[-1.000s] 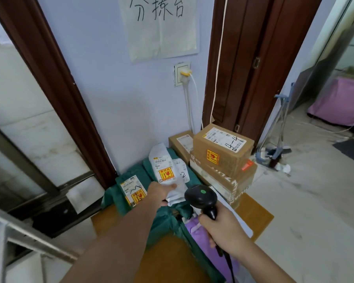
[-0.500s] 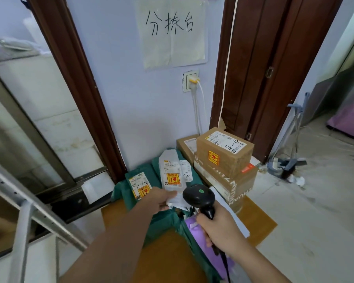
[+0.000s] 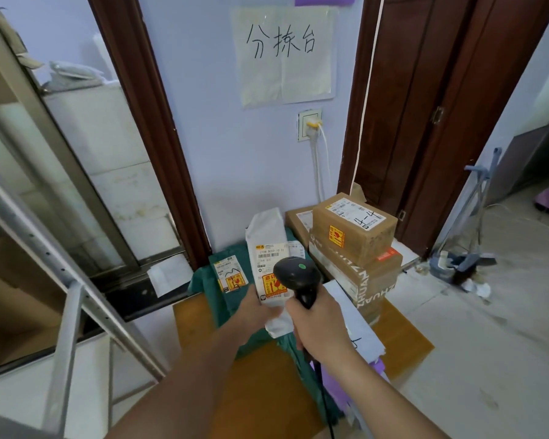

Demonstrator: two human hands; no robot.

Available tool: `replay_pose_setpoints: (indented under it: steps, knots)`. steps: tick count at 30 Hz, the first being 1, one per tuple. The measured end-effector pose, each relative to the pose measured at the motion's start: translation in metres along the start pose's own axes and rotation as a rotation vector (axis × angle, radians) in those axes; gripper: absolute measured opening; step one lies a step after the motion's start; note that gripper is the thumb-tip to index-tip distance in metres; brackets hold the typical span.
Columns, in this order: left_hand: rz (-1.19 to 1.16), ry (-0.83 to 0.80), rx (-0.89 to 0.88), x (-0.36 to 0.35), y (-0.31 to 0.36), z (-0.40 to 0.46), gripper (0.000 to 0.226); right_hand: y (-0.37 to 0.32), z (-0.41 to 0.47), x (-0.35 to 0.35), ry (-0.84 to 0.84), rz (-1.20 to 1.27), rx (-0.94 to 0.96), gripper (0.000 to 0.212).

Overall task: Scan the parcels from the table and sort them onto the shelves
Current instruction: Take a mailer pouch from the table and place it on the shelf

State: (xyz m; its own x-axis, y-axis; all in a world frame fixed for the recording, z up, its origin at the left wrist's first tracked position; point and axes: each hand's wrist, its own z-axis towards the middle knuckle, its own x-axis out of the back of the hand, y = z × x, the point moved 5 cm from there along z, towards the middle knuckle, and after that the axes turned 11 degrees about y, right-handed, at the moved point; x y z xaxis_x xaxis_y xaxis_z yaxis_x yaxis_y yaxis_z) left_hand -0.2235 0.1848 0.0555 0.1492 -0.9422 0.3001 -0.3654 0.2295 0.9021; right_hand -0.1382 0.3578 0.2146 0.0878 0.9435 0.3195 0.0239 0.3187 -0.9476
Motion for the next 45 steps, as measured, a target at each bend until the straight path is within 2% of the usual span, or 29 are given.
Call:
replay_pose_setpoints:
  steps: [2, 15, 24, 30, 34, 39, 42, 45]
  knots:
    - [-0.009, 0.040, -0.015, 0.000, 0.004, -0.013, 0.067, -0.002, -0.001, -0.004, -0.008, 0.019, 0.008, 0.005]
    - [0.039, 0.074, -0.010, 0.005, -0.011, -0.035, 0.066, 0.005, -0.017, -0.007, -0.028, 0.060, 0.029, 0.007]
    - [-0.018, 0.095, 0.028, 0.015, -0.030, -0.067, 0.066, -0.003, -0.058, 0.012, -0.023, -0.028, 0.091, 0.006]
    - [-0.012, 0.053, -0.050, 0.033, -0.089, -0.048, 0.072, -0.020, -0.104, 0.018, -0.024, -0.112, 0.101, 0.009]
    - [-0.054, 0.041, -0.082, 0.055, -0.070, -0.128, 0.065, -0.028, -0.146, 0.012, -0.062, -0.110, 0.054, 0.012]
    - [-0.123, 0.085, -0.010, 0.089, -0.107, -0.200, 0.065, -0.030, -0.201, -0.008, -0.182, -0.168, 0.130, 0.012]
    - [-0.146, 0.106, -0.008, 0.109, -0.128, -0.241, 0.050, -0.033, -0.228, -0.021, -0.258, -0.170, 0.175, 0.016]
    - [-0.227, 0.142, 0.020, 0.127, -0.143, -0.291, 0.059, -0.036, -0.253, -0.033, -0.365, -0.191, 0.238, 0.012]
